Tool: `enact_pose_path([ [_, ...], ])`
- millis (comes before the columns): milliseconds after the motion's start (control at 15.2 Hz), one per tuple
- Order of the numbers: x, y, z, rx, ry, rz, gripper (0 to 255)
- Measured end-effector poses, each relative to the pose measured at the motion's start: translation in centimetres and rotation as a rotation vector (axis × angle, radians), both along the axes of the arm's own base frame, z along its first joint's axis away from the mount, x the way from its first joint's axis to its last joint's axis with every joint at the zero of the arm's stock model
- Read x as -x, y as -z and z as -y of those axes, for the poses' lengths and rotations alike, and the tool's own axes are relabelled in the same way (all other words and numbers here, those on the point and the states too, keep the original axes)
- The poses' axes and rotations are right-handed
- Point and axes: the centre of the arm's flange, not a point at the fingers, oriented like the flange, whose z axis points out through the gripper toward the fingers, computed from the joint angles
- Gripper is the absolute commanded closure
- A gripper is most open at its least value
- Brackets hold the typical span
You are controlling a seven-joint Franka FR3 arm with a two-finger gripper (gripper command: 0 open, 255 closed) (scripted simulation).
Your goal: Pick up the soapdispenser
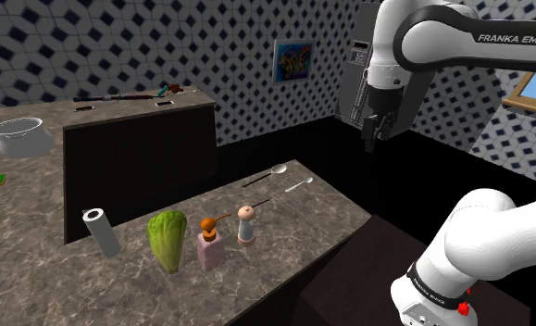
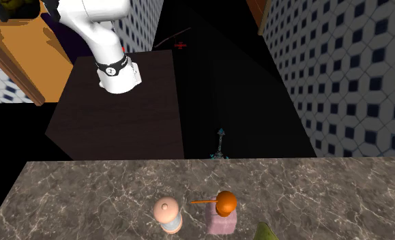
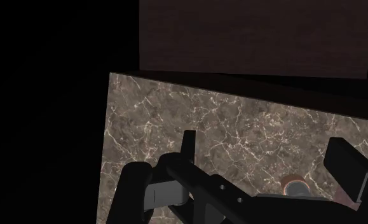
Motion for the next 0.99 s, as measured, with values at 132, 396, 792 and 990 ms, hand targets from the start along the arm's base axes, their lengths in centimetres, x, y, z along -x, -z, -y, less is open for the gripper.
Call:
enact_pose_path([
  [132,-0.3,0.4,-0.3,-0.002,0.000,0.000,0],
  [396,-3.0,3.0,-2.8,-0.012,-0.002,-0.002,0],
  [792,-7.7,7.5,-7.0,-0.030,-0.003,-0.003,0],
  [990,-9.8,9.7,-9.5,-0.040,-0.003,-0.004,0],
])
